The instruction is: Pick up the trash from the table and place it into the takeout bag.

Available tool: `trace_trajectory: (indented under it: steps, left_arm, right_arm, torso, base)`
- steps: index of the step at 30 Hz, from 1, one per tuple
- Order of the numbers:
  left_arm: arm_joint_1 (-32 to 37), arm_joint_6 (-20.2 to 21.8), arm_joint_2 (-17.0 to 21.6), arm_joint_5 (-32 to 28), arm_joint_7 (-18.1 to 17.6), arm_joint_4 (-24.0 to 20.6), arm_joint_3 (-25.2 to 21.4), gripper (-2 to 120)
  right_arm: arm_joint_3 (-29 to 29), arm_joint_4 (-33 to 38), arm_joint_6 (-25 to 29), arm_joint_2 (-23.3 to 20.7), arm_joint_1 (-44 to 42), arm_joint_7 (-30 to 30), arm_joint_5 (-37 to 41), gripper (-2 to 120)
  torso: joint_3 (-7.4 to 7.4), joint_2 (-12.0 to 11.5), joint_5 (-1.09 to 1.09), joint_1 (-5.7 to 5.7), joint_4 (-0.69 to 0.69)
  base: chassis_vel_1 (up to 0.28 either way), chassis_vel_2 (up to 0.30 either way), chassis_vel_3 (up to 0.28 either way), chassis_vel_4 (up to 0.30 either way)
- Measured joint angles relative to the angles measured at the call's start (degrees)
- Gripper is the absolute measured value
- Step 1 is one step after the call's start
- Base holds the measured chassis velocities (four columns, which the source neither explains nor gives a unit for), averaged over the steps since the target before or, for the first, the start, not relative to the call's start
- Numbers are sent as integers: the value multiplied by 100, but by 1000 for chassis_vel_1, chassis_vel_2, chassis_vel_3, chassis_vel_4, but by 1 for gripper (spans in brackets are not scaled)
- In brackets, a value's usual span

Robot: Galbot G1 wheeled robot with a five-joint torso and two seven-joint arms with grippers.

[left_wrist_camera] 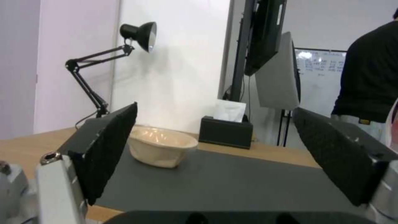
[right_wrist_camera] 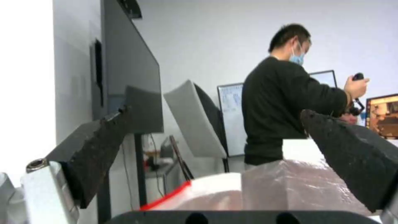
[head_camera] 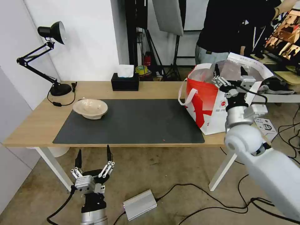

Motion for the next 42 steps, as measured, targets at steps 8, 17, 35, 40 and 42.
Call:
trace_trajectory:
  steps: [8, 17, 35, 40, 42]
  left_arm:
    - [-7, -1, 0, -53, -5, -32, -38, 100]
    - [-8, -16, 1, -103, -3, -45, -96, 100]
    - [18, -27, 5, -103, 25, -41, -125, 100]
    - [18, -26, 5, -101, 31, -26, -111, 100]
    - [18, -25, 6, -98, 33, -20, -105, 100]
  right_arm:
    - [-214, 732, 48, 37, -442, 396, -452, 100]
    - [-387, 1084, -63, 56, -1400, 627, -1348, 100]
    - [-919, 1247, 95, 104, -2770, 507, -2099, 100]
    - [-955, 1264, 143, -15, -2993, 365, -2067, 100]
    - [-962, 1299, 66, -109, -3108, 351, -2046, 100]
  torso:
    - [0, 0, -1, 0, 0]
    - [0, 0, 0, 0, 0]
    - [0, 0, 0, -1, 0]
    - [0, -1, 0, 0, 0]
    - [0, 0, 0, 0, 0]
  base:
    - [0, 0, 0, 0]
    - [0, 0, 0, 0]
    - [0, 0, 0, 0]
    - [0, 0, 0, 0]
    - [0, 0, 0, 0]
